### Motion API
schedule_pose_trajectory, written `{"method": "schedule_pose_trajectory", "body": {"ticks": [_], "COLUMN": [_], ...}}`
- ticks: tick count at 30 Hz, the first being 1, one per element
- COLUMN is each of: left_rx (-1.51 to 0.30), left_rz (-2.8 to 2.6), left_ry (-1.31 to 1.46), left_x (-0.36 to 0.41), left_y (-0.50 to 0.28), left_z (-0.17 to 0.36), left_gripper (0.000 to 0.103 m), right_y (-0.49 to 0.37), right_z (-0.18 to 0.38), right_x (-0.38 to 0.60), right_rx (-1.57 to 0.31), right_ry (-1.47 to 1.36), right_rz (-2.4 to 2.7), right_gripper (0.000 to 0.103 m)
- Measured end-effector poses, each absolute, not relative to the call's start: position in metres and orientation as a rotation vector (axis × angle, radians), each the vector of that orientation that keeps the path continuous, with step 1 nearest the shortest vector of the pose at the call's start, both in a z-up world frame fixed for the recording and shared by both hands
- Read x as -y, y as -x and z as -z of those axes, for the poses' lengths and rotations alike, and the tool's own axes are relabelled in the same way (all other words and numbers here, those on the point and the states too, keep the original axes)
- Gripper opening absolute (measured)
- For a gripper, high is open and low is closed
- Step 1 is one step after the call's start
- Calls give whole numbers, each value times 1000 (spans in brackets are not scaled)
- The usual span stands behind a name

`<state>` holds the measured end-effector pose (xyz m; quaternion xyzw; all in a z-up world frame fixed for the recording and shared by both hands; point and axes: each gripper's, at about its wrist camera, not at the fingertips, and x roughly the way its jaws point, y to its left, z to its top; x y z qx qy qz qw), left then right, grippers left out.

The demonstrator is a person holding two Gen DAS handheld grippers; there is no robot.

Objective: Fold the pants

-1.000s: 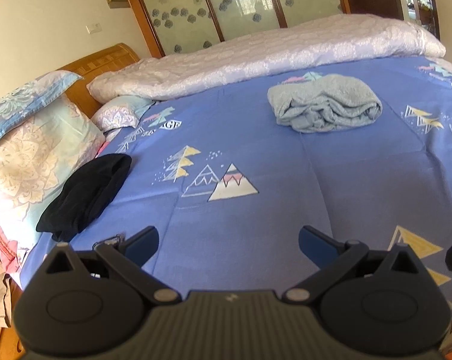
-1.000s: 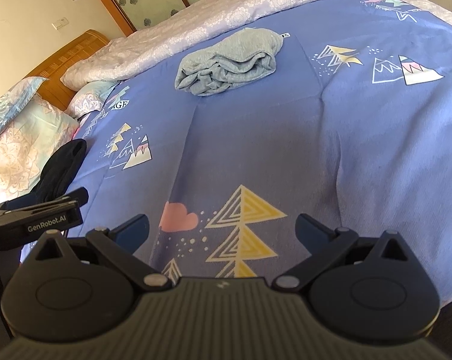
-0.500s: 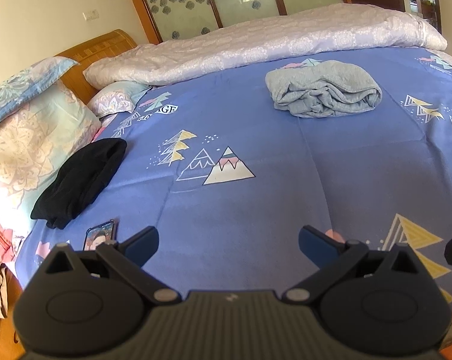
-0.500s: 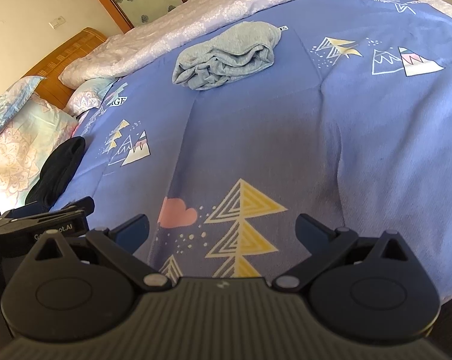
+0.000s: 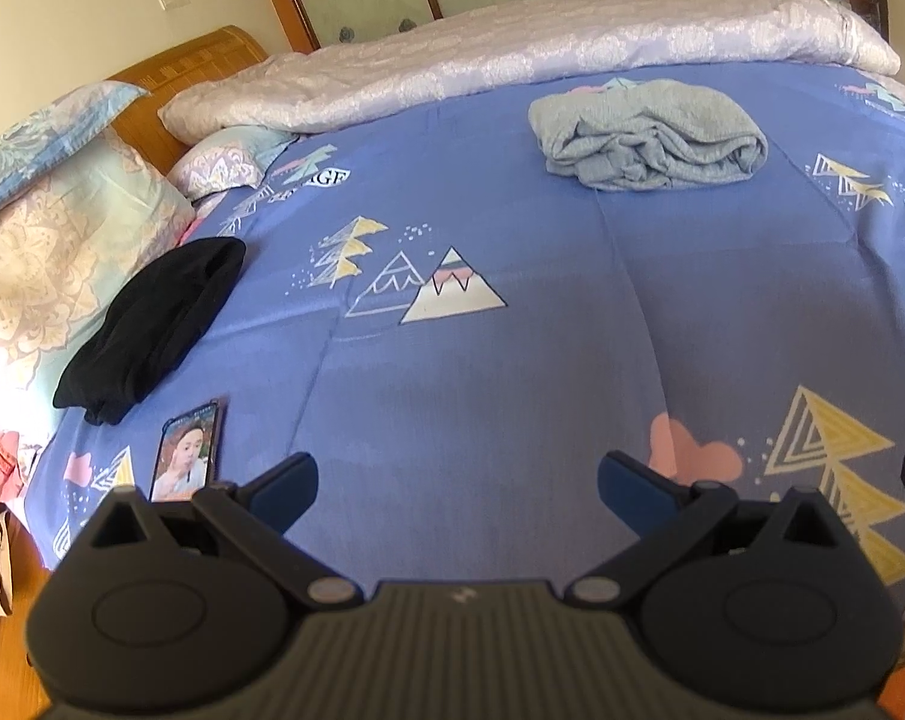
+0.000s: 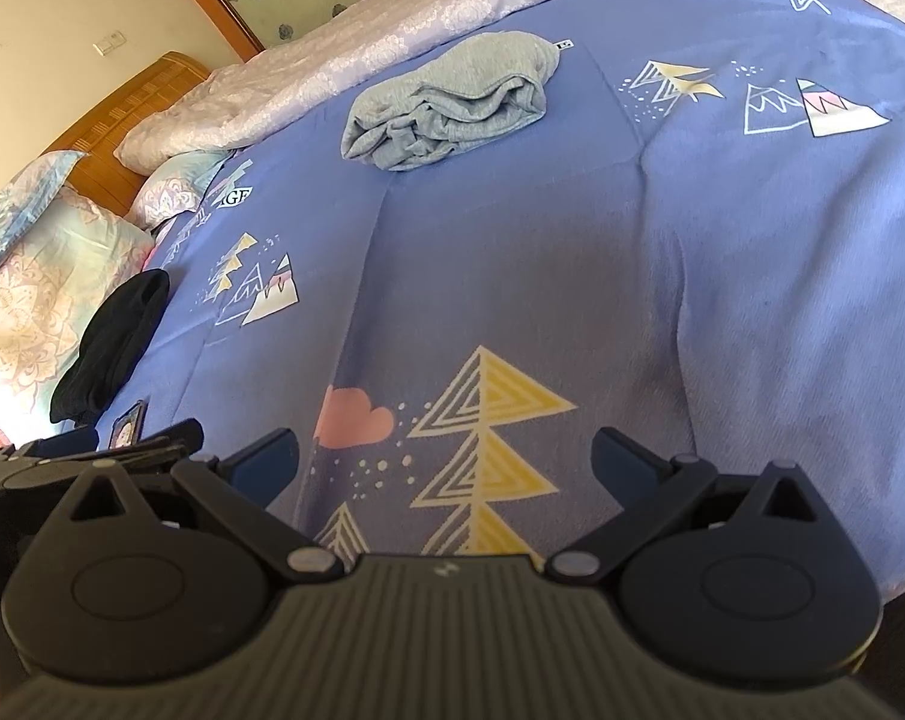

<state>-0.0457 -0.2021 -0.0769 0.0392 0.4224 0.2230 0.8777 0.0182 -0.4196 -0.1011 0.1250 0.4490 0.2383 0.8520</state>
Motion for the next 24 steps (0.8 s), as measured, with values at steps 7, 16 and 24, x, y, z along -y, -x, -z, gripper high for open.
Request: {"method": "schedule_pose_trajectory", "body": {"ticks": [7,16,24], "left_rx": [-912,-945,-960], "left_rz": [-453,-450,-451], "left_ry": [-71,-63,-65], "left_x": [202,202,202], "left_y": [46,46,44], "left_z": [83,92,95], "left_gripper": [103,103,103], "right_y": [-18,-19,-21], "right_z": [101,103,104], "right_x": [420,420,421], "right_rx": [-948,-956,-963], "right_ry": [-264,-265,-268], "right_rz": [-502,-499,-497], "right_gripper": [103,103,103]}}
